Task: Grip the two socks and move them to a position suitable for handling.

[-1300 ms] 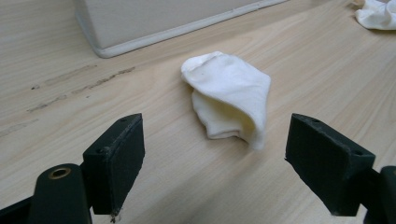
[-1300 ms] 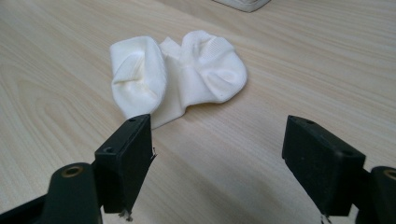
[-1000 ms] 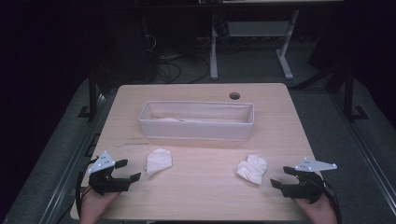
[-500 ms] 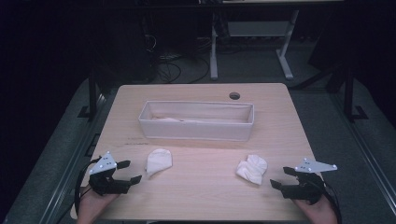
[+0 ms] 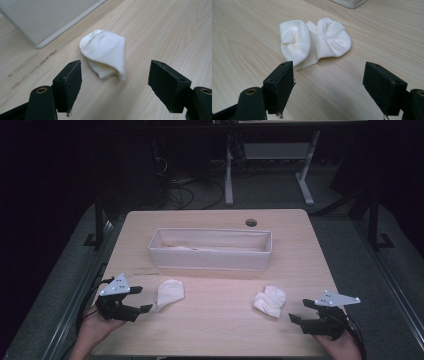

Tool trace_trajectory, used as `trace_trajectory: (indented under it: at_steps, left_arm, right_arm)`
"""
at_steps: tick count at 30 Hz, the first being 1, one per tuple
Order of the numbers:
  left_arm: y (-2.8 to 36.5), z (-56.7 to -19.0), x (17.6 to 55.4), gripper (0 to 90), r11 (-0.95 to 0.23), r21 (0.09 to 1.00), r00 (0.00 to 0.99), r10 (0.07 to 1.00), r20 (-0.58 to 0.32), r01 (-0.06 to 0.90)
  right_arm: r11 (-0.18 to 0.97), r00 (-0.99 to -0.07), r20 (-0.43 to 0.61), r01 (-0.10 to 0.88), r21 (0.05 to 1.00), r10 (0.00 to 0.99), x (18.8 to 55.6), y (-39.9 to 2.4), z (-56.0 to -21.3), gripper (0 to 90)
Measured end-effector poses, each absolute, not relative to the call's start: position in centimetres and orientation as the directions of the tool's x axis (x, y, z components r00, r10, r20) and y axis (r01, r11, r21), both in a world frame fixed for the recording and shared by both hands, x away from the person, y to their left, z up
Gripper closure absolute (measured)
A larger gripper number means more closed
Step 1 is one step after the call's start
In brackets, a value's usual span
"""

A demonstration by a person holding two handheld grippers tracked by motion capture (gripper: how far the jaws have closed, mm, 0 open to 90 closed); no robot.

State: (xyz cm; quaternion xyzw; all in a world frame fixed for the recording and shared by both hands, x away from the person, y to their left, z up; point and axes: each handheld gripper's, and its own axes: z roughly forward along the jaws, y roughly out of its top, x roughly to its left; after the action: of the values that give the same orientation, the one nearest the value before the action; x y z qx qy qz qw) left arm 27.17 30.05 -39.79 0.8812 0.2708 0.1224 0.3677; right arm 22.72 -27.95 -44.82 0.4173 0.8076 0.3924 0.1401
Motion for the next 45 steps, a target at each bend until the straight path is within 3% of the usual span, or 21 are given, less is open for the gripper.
trace_trajectory:
  at_steps: [18,35,45]
  left_arm:
    - [28.1,-36.7,29.1,36.5,-0.732,0.595,0.879,0.469,0.087,0.332]
    - [25.3,-36.1,32.1,45.1,-0.810,0.473,0.904,0.424,0.062,0.347]
    - [24.3,-37.7,33.5,47.0,-0.822,0.431,0.906,0.422,0.023,0.372]
  right_arm:
    - [0.352,-0.620,0.097,0.560,0.750,0.779,22.6,-27.8,-44.6,24.1]
    - [0.357,-0.627,0.103,0.562,0.746,0.772,22.7,-27.9,-44.7,24.6]
    - [0.363,-0.632,0.102,0.561,0.744,0.768,22.7,-27.7,-44.6,24.5]
